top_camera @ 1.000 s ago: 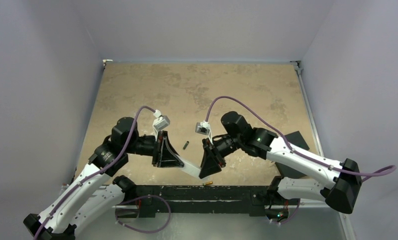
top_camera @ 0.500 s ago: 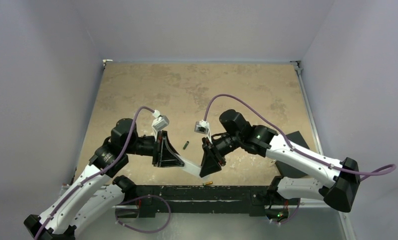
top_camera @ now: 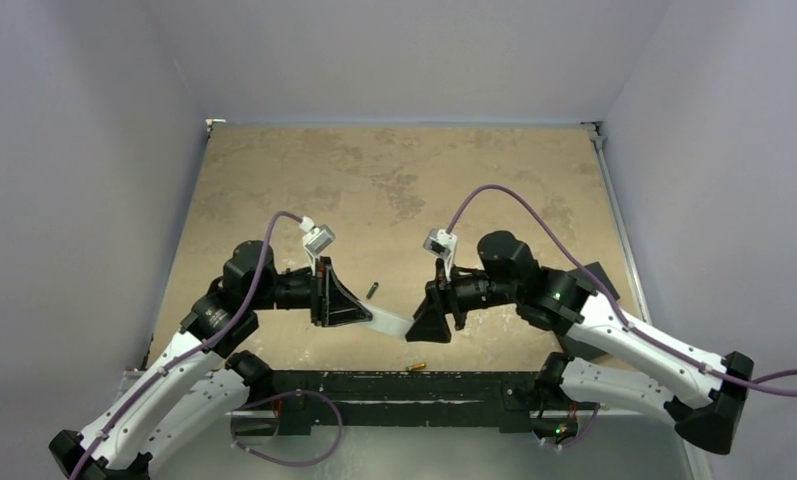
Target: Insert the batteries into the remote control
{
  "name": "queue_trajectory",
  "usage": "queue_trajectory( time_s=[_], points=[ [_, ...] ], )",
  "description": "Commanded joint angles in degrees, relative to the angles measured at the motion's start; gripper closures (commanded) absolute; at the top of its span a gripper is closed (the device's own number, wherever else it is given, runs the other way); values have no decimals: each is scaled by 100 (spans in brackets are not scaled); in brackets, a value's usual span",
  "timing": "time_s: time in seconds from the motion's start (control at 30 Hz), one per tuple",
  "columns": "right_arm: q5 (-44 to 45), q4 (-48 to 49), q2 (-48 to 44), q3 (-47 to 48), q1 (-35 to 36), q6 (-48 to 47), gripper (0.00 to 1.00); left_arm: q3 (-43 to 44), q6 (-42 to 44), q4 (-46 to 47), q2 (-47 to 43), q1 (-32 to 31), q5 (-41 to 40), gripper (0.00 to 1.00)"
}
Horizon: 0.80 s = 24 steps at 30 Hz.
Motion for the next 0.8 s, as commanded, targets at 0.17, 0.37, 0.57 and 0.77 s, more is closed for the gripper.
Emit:
queue_trajectory(
  time_s=[0.17, 0.37, 0.57, 0.77],
  points=[
    [1706, 746, -1248, -803, -23, 1474, 30, -168, -635, 581, -318, 18, -933, 100],
    [2305, 1014, -1706, -1229, -23, 2000, 30, -578, -1142, 1181, -359, 20, -1153, 100],
    [2554, 1514, -1785, -1655, -47, 2425, 31, -964, -1464, 2020, -382, 33, -1149, 100],
    [2592, 1976, -1669, -1880, -221, 2590, 32, -1369, -1912, 2678, -461, 282, -992, 100]
  ],
)
